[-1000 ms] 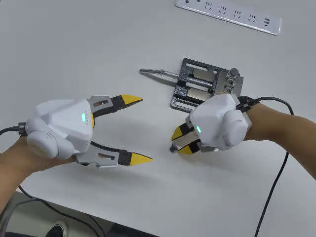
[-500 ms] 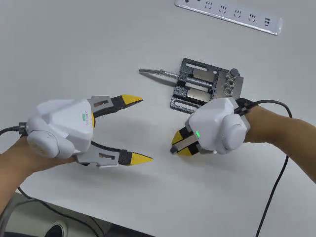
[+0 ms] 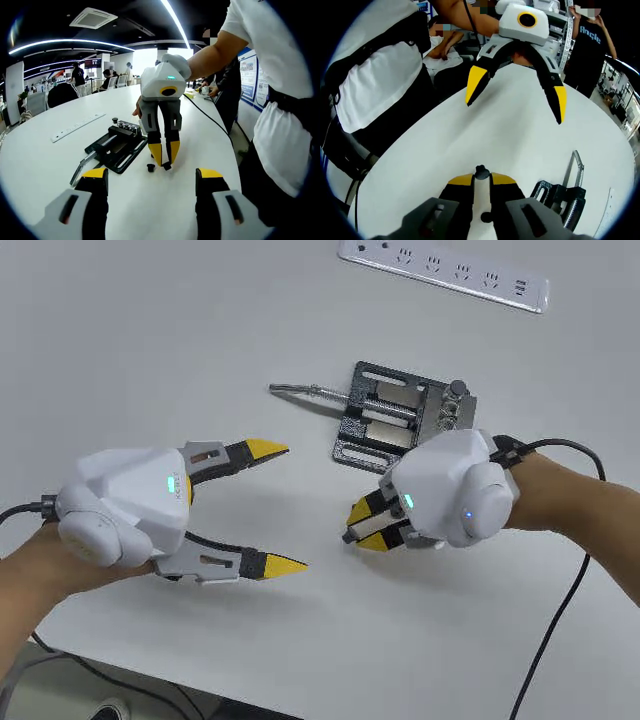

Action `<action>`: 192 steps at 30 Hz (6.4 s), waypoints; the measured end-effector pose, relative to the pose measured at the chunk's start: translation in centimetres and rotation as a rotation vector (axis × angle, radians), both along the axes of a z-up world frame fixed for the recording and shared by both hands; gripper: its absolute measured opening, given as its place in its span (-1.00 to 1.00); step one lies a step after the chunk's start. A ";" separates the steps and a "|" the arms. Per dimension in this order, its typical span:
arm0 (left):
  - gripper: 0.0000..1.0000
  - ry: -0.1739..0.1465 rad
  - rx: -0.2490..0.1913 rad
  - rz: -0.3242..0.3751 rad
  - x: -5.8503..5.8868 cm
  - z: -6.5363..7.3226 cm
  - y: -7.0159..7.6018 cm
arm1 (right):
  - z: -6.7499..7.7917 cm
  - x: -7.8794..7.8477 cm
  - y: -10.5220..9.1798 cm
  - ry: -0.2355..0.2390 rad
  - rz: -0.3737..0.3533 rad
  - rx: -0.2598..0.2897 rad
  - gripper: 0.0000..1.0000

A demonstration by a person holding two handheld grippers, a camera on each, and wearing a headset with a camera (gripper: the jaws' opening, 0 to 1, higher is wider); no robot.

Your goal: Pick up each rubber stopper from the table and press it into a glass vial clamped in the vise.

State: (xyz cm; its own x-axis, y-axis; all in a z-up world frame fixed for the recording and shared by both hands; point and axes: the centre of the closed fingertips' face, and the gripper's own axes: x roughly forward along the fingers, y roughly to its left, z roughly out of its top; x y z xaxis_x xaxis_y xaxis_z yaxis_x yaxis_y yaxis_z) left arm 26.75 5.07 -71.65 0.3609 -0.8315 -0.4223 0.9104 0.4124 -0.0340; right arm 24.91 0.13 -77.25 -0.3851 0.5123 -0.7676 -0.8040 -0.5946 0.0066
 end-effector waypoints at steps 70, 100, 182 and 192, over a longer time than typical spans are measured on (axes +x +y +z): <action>-0.55 -0.217 -0.081 -0.089 3.7 5.3 -8.8 | 11.0 5.2 -3.5 -0.163 -0.446 -0.239 -0.79; -0.91 -0.233 -0.095 -0.051 4.1 6.2 -10.0 | 11.5 5.3 -4.4 -0.198 -0.467 -0.290 -0.79; -0.94 -0.196 -0.388 -0.182 2.2 10.0 -10.2 | 15.5 2.9 -4.0 -0.074 -0.310 -0.124 -0.79; -0.47 -0.154 -0.371 -0.148 3.2 9.5 -10.2 | 15.2 3.7 -4.3 -0.085 -0.317 -0.133 -0.79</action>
